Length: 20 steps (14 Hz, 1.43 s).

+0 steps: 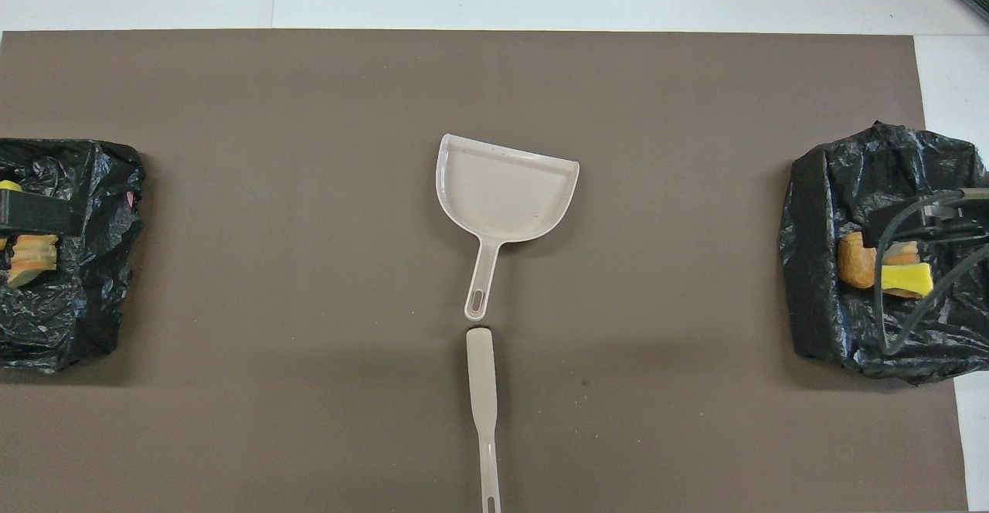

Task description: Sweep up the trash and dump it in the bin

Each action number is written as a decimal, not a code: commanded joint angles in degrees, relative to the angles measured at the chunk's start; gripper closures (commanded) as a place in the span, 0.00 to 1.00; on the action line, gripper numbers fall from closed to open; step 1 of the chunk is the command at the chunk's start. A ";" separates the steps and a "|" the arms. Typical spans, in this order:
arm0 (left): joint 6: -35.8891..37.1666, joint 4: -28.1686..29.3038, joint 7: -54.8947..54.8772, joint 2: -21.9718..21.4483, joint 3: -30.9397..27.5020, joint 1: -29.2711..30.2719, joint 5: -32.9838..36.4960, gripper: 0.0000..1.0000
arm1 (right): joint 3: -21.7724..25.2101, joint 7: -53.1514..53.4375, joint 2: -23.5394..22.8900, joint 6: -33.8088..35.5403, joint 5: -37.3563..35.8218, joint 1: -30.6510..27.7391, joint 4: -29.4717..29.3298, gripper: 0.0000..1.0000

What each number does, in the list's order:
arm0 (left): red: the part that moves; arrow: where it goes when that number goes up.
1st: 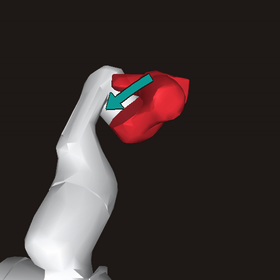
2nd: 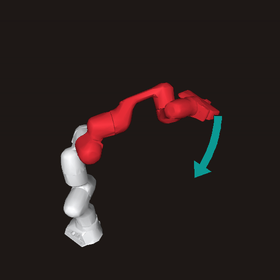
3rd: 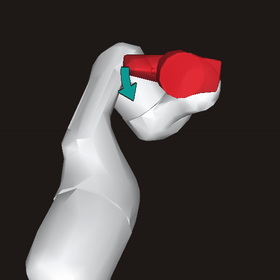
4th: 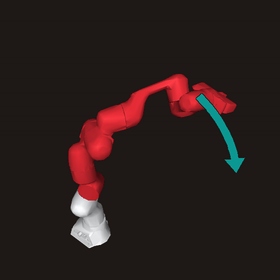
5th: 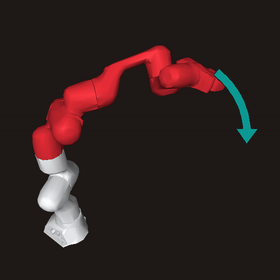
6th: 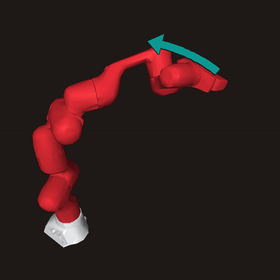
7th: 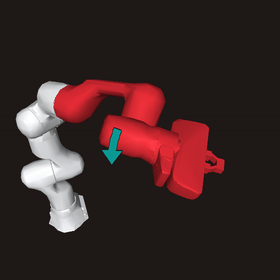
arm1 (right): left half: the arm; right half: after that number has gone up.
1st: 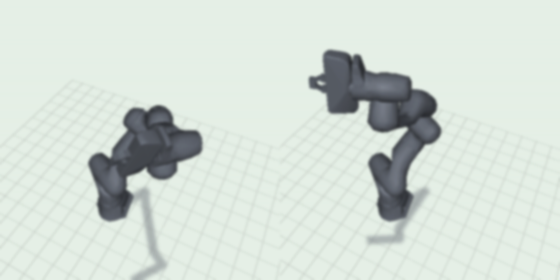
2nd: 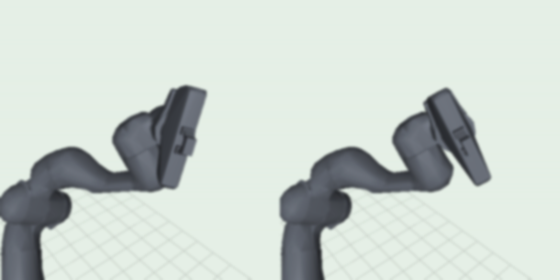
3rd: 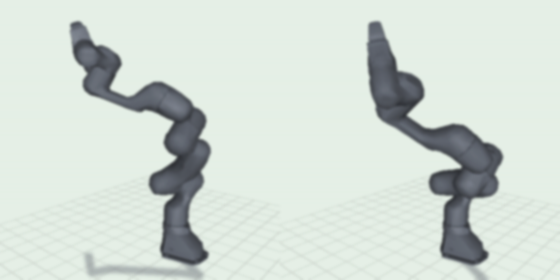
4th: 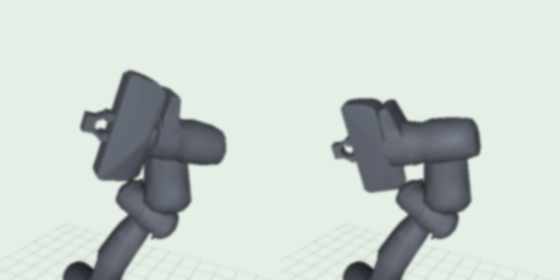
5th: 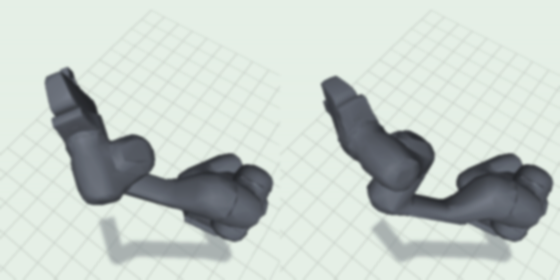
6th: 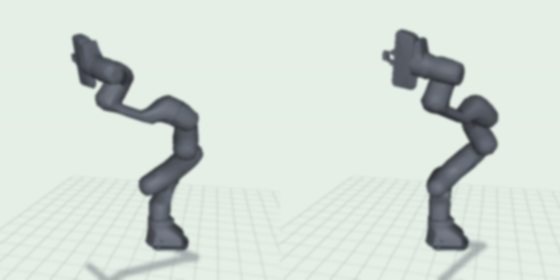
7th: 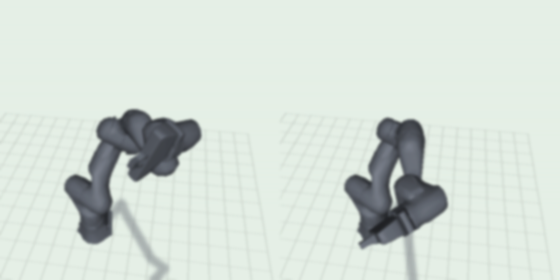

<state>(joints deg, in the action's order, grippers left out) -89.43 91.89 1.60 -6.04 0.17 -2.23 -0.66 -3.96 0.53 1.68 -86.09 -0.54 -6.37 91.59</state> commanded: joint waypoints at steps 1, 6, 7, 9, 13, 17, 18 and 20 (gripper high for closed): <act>-1.71 2.24 -0.46 -1.43 0.09 0.48 -1.18 0.00 | -0.52 0.70 1.22 0.74 0.10 -0.75 1.22 0.00; -1.71 2.68 -0.46 -1.70 0.09 0.48 -1.18 0.00 | -0.70 0.52 1.13 0.04 0.72 -0.48 0.96 0.00; -1.62 2.77 -0.46 -1.79 0.09 0.48 -1.18 0.00 | -0.70 0.61 1.13 0.04 0.72 -0.40 0.96 0.00; -1.62 3.03 -0.46 -2.14 0.09 0.30 -1.18 0.00 | -0.70 0.52 1.13 0.04 0.72 -0.39 0.96 0.00; -1.62 3.47 -0.46 -2.14 0.09 0.30 -1.18 0.00 | -0.70 1.13 0.52 -3.82 0.89 -0.40 0.69 0.00; -1.62 3.82 -0.46 -2.31 0.09 0.30 -1.18 0.00 | -0.70 0.87 0.52 -4.00 1.07 -0.40 0.78 0.00; -1.62 3.91 -0.46 -2.57 0.09 0.30 -1.18 0.00 | -0.70 0.87 0.52 -4.00 1.07 -0.39 0.78 0.00; -1.62 4.00 -0.46 -2.58 0.09 0.21 -1.18 0.00 | -0.70 0.78 0.52 -4.00 1.07 -0.39 0.87 0.00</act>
<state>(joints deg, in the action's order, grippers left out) -89.97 93.60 1.60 -6.81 0.19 -2.23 -1.20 -4.30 0.53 1.74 -88.98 -0.46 -6.32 91.59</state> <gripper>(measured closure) 0.000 0.000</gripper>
